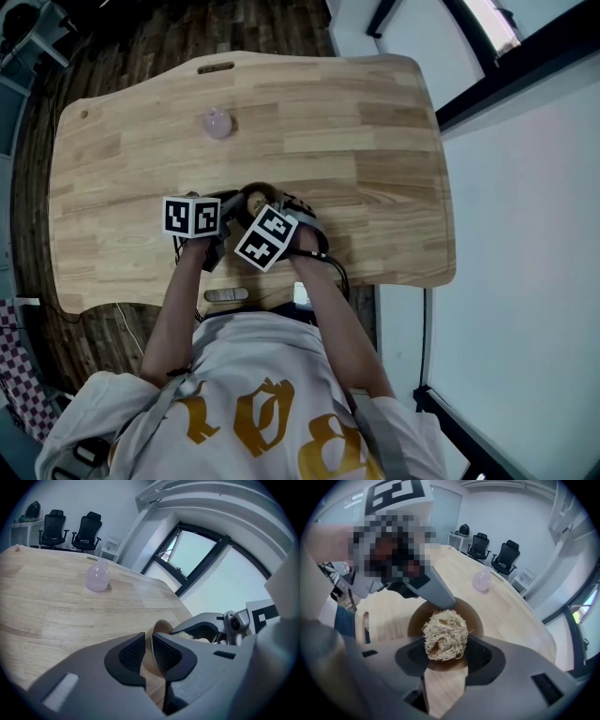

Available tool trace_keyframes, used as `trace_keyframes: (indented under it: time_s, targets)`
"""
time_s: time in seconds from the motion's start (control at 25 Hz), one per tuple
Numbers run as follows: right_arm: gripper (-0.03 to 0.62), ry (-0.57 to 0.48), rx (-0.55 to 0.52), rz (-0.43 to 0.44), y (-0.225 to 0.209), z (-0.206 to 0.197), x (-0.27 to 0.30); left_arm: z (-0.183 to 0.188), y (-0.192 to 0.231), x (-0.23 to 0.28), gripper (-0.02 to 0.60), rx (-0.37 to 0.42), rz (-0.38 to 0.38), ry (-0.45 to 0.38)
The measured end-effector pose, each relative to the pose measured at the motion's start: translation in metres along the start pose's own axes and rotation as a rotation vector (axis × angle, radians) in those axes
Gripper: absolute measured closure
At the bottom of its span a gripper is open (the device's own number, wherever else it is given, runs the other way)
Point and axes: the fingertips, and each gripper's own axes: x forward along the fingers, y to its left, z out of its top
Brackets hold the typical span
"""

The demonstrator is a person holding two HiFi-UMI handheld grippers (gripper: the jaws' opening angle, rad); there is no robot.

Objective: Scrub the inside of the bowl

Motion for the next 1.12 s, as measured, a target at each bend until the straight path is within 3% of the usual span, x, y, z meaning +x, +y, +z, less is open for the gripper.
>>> trace_keyframes:
  time_s: [0.12, 0.24, 0.36, 0.56, 0.76, 0.92, 1.12]
  targets:
    - [0.414, 0.023, 0.049, 0.064, 0.009, -0.004, 0.001, -0.001, 0.004, 0.000, 0.541, 0.005, 0.004, 0.015]
    - [0.414, 0.038, 0.106, 0.013, -0.004, -0.006, -0.001, 0.002, 0.004, -0.003, 0.541, -0.008, -0.011, 0.011]
    - [0.413, 0.003, 0.078, -0.029, -0.007, 0.000, -0.003, 0.003, 0.000, -0.004, 0.541, 0.006, -0.006, 0.008]
    - [0.414, 0.023, 0.071, 0.078, 0.011, -0.004, -0.004, 0.000, 0.004, -0.005, 0.541, 0.018, 0.006, 0.015]
    - [0.413, -0.006, 0.056, -0.006, -0.003, -0.002, -0.006, 0.002, -0.002, -0.004, 0.541, 0.014, -0.005, 0.008]
    - [0.413, 0.005, 0.087, 0.110, 0.014, -0.003, -0.006, 0.001, 0.002, -0.005, 0.543, 0.014, 0.006, 0.014]
    - [0.413, -0.010, 0.090, -0.017, -0.003, 0.001, -0.007, 0.001, 0.000, -0.007, 0.541, -0.009, -0.006, 0.004]
